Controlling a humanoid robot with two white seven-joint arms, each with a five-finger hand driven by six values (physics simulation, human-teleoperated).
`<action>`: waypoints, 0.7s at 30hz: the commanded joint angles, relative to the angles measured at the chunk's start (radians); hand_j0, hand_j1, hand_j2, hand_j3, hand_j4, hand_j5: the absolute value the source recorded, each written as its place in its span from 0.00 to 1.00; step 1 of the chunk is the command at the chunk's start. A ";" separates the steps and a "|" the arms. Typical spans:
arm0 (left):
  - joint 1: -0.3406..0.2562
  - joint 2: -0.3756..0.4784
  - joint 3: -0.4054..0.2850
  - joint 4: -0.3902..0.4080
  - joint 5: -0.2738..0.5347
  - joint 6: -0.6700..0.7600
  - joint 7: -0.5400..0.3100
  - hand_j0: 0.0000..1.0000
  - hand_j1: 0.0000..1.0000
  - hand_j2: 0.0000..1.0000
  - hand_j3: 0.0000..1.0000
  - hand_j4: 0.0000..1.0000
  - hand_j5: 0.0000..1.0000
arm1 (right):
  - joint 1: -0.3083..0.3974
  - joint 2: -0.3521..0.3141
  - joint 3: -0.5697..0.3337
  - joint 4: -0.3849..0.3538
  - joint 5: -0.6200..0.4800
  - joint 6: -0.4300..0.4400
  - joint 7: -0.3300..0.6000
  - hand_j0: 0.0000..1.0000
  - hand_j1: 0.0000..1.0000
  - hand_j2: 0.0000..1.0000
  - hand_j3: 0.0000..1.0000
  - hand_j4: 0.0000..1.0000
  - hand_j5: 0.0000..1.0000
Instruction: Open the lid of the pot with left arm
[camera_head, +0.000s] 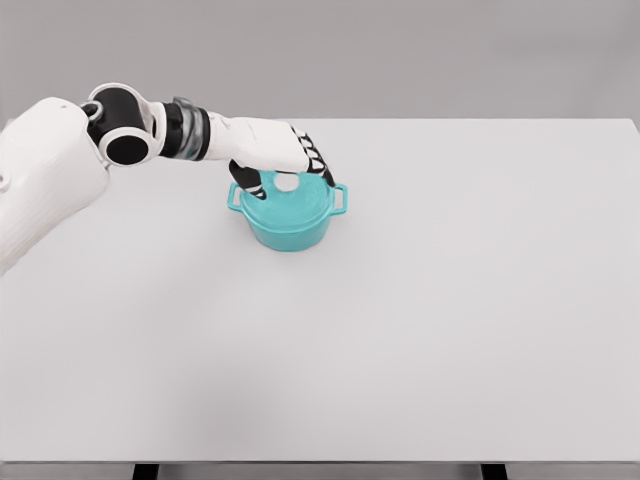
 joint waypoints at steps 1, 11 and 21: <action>0.000 0.000 -0.010 0.001 0.004 0.002 0.000 0.84 0.84 0.84 0.84 0.84 0.84 | 0.000 0.000 0.000 0.000 0.000 0.000 0.000 1.00 1.00 1.00 1.00 1.00 1.00; 0.000 0.002 -0.012 0.003 -0.004 0.002 0.000 0.73 0.73 0.73 0.73 0.73 0.73 | 0.000 0.000 0.000 0.000 0.000 0.000 0.000 1.00 1.00 1.00 1.00 1.00 1.00; 0.003 0.006 -0.013 0.003 -0.012 -0.003 0.000 0.73 0.73 0.73 0.73 0.73 0.73 | 0.000 0.000 0.000 0.000 0.000 0.000 0.000 1.00 1.00 1.00 1.00 1.00 1.00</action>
